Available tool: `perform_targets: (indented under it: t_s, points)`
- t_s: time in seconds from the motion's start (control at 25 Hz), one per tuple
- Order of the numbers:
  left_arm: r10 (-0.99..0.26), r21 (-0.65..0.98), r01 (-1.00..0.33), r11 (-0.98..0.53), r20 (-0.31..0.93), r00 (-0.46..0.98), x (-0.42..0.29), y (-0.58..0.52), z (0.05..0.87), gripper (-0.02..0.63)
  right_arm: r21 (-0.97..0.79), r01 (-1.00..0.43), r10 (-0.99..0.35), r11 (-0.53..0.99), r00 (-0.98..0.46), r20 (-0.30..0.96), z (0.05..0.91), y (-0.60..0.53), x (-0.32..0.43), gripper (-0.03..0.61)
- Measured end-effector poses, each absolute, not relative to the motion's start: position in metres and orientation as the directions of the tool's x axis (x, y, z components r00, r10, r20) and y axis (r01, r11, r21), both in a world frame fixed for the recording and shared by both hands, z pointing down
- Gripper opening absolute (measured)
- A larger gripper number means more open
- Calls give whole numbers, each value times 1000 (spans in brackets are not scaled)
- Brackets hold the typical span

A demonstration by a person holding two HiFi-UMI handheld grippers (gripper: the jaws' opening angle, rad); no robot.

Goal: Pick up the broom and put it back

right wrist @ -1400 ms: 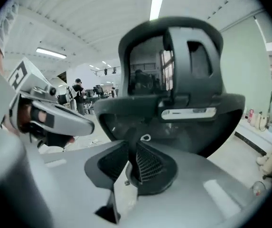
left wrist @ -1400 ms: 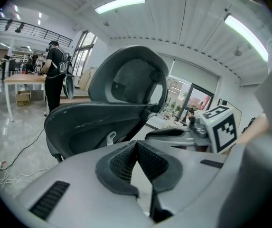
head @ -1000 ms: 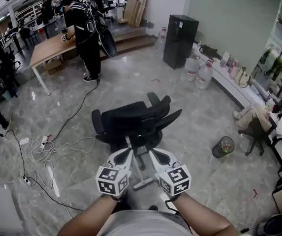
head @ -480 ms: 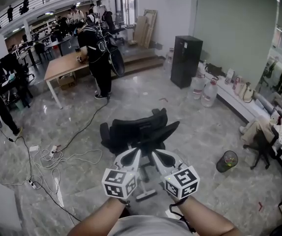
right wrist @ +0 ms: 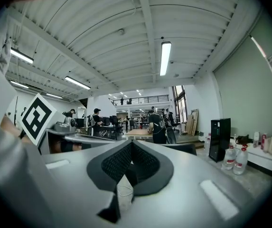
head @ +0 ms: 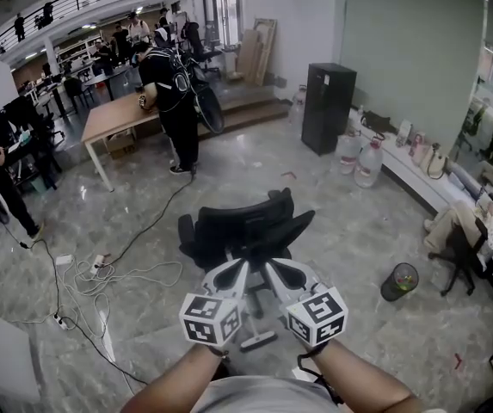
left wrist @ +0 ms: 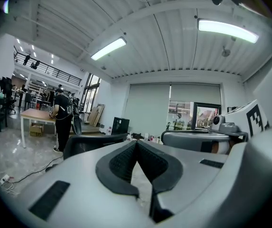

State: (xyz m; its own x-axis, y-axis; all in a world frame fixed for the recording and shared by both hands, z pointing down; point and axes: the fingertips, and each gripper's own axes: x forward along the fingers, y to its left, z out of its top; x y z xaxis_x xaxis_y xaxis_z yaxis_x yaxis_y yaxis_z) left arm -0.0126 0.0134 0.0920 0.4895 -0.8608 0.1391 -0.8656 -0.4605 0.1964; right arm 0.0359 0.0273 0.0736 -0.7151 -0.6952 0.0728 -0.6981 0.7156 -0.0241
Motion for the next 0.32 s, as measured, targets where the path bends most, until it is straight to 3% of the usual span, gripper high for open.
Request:
perform_targets:
  t_s: [0.32]
  points:
    - [-848, 198, -859, -473, 163, 504, -6, 12, 98, 8, -45, -695, -691, 717, -718, 87, 77, 26, 39, 1]
